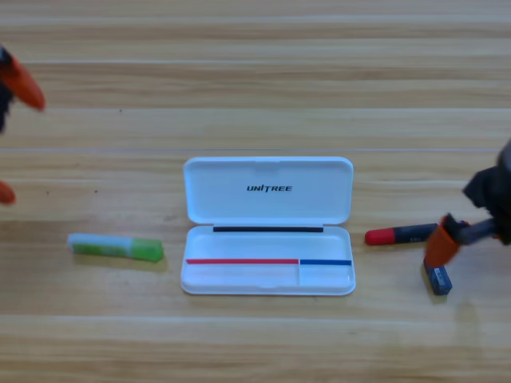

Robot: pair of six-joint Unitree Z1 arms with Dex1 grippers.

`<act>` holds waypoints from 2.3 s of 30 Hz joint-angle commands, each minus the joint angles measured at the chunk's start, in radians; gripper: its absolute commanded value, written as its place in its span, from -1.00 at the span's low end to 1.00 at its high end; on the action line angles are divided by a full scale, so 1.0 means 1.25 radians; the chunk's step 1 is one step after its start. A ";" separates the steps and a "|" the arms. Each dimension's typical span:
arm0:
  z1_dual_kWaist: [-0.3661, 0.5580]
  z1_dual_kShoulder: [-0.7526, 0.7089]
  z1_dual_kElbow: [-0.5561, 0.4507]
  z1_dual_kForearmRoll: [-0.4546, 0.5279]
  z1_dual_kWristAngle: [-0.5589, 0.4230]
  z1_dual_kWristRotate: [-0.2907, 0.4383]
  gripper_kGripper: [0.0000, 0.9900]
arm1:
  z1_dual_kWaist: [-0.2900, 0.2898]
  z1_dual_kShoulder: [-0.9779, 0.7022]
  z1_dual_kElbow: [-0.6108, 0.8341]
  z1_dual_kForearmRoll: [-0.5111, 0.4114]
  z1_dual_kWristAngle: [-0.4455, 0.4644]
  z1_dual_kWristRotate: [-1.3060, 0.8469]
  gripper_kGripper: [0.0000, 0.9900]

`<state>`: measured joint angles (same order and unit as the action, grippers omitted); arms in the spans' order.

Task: Clean up eraser and pencils

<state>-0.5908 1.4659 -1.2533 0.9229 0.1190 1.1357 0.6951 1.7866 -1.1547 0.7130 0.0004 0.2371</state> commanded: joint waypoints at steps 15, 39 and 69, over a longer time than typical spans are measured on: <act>0.052 0.216 0.065 -0.007 -0.107 -0.021 0.97 | -0.003 0.209 -0.016 -0.054 0.017 0.082 0.55; 0.069 0.455 -0.037 -0.077 -0.134 -0.083 1.00 | 0.056 0.095 -0.160 0.205 0.055 -0.218 -1.00; 0.070 0.528 0.020 -0.162 -0.144 -0.094 0.69 | 0.183 0.384 -0.537 0.295 0.062 -0.775 -1.00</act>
<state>-0.5193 2.0607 -1.2838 0.7281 -0.0492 1.0291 0.8923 2.1868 -1.8223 1.0683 0.0623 -0.7219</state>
